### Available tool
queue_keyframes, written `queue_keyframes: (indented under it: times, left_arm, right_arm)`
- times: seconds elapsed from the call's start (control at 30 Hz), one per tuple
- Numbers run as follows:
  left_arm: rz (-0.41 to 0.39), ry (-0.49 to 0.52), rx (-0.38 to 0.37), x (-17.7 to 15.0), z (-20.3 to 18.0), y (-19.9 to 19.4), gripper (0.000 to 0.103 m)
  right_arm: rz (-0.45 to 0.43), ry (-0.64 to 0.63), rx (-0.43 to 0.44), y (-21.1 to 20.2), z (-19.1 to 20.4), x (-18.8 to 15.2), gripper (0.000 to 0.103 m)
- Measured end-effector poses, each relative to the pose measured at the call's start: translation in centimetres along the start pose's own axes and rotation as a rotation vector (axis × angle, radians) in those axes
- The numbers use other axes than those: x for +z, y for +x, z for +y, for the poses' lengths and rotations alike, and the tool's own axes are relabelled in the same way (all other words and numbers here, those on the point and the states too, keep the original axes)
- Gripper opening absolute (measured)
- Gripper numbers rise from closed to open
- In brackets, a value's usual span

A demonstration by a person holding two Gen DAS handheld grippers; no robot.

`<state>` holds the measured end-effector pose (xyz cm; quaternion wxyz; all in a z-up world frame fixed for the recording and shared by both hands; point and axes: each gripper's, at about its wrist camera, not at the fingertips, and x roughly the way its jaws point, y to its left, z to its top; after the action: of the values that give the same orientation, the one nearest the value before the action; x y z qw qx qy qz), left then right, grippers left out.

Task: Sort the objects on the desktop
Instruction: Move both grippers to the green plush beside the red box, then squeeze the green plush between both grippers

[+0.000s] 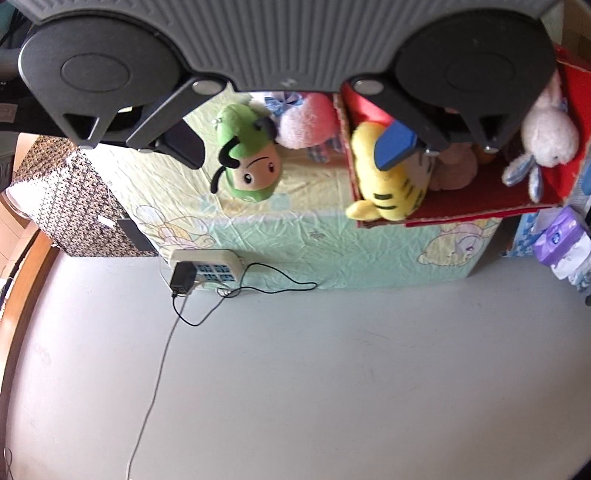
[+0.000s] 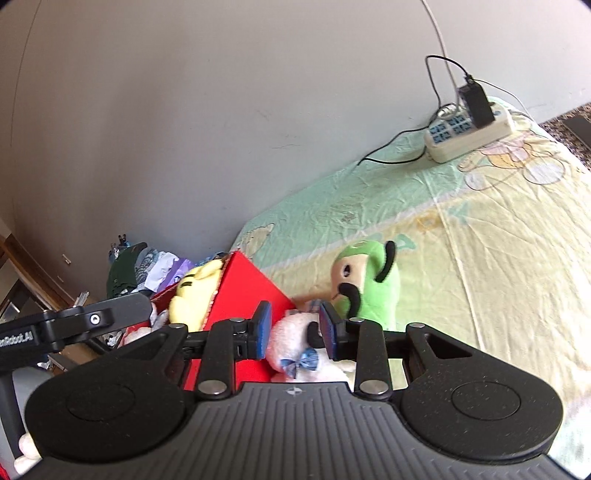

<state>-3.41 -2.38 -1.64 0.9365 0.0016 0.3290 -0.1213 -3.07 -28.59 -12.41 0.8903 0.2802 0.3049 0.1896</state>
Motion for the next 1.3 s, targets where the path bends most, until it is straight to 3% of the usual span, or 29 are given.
queue_keyframes:
  times: [0.1,0.17,0.3,0.63,0.87,1.0,1.1,1.23,1.3]
  left_arm:
    - [0.027,0.022,-0.028,-0.4,-2.0,1.8,0.099]
    - [0.041,0.034,-0.042,-0.9,-3.3,3.2,0.099]
    - [0.058,0.091,-0.043,-1.5,-5.3,6.4,0.099]
    - [0.144,0.149,-0.016,-1.9,-6.6,13.9,0.099]
    - [0.176,0.184,0.010,-1.8,-7.6,17.2,0.099]
    - [0.212,0.144,0.022,-2.0,-6.6,18.9,0.098]
    - [0.236,0.111,0.018,-1.9,-6.0,20.2,0.095]
    - [0.273,0.088,0.011,-1.8,-5.5,21.3,0.077]
    - [0.289,0.082,0.021,-1.8,-5.4,21.8,0.074]
  right_arm:
    - [0.029,0.045,-0.018,-0.3,-2.0,0.3,0.035]
    - [0.048,0.088,-0.014,-0.4,-3.4,0.8,0.043]
    - [0.066,0.198,0.008,-0.7,-6.2,1.9,0.049]
    - [0.146,0.277,0.064,2.5,-8.6,4.5,0.067]
    - [0.206,0.277,0.092,6.3,-8.7,5.3,0.068]
    - [0.230,0.269,0.081,8.3,-9.1,5.6,0.069]
    - [0.263,0.257,0.075,9.7,-9.2,5.5,0.069]
    - [0.295,0.239,0.071,11.4,-9.4,5.4,0.069]
    - [0.303,0.236,0.069,12.0,-9.5,5.3,0.069]
